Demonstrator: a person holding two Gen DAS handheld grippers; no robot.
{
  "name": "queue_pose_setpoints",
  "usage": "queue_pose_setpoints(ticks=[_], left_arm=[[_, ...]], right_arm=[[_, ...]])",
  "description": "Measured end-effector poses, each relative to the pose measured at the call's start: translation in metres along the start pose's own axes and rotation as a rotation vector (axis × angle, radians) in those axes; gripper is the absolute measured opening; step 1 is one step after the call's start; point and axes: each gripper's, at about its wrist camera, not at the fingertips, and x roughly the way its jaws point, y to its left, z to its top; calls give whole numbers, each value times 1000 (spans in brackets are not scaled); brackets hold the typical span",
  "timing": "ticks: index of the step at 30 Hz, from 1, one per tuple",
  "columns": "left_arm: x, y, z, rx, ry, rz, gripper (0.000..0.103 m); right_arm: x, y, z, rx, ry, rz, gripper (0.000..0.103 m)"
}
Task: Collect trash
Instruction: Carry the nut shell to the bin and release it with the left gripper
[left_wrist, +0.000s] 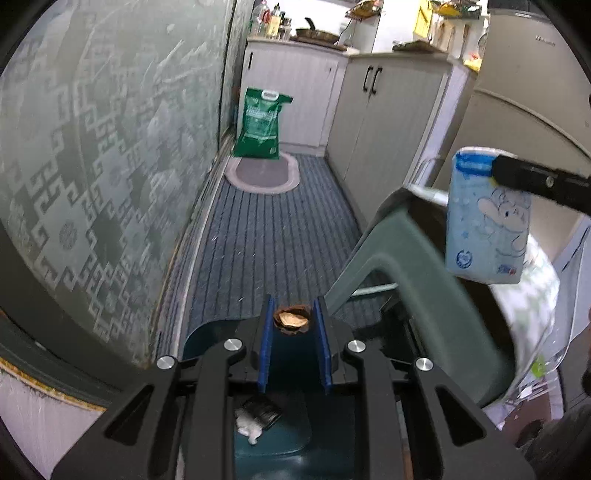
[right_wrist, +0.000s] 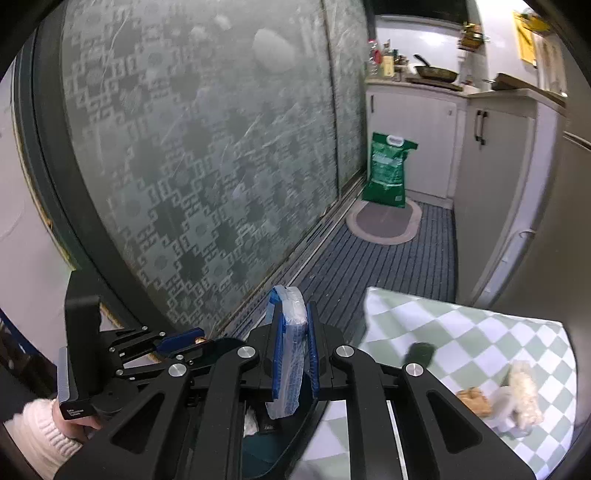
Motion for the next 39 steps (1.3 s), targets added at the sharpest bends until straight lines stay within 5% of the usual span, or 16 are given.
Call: queue_pose_setpoints(ticks=[33, 39], left_arm=[[93, 39, -94, -11, 419, 3, 23], [93, 41, -100, -6, 439, 3, 30]], right_arm=[[91, 64, -33, -120, 205, -4, 12], [107, 70, -43, -128, 248, -4, 12]])
